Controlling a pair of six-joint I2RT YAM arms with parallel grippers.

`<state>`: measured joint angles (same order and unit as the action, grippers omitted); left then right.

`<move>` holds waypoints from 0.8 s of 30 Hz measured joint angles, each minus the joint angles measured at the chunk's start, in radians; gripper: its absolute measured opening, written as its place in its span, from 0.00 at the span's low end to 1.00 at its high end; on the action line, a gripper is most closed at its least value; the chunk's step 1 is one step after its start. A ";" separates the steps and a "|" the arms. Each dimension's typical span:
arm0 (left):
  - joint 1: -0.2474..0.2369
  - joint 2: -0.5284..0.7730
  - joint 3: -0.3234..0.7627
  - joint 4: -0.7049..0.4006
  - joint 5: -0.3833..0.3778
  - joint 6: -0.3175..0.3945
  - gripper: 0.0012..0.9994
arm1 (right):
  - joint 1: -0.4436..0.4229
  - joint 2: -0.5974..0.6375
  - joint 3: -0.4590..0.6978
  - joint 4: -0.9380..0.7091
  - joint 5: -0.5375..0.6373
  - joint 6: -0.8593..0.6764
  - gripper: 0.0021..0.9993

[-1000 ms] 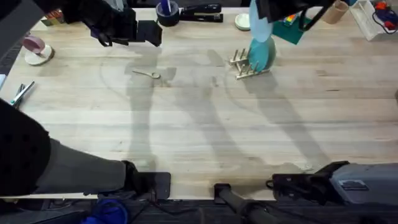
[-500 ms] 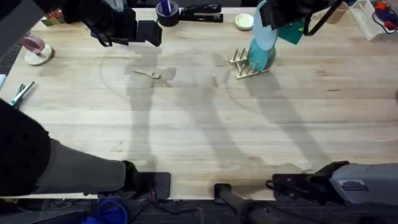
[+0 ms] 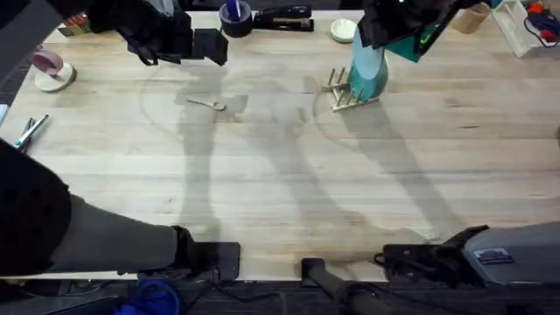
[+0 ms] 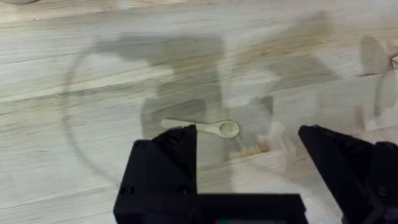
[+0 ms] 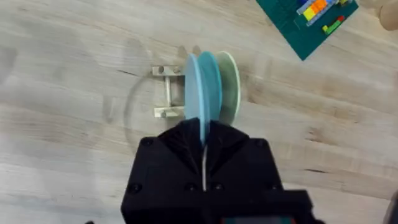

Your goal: Pick up the plates from the table one by one and place each into a slot on the dish rack.

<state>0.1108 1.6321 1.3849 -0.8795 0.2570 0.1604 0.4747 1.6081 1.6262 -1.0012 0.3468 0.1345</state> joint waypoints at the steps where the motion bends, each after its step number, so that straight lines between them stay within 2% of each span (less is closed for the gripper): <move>1: 0.000 0.000 0.000 0.000 0.000 0.000 1.00 | 0.000 0.004 0.000 0.000 -0.004 0.000 0.03; 24: 0.000 0.000 0.000 0.000 0.000 0.000 1.00 | 0.000 0.129 0.000 0.014 -0.038 -0.009 0.03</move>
<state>0.1108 1.6321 1.3849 -0.8795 0.2569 0.1602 0.4747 1.7367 1.6262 -0.9873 0.3090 0.1259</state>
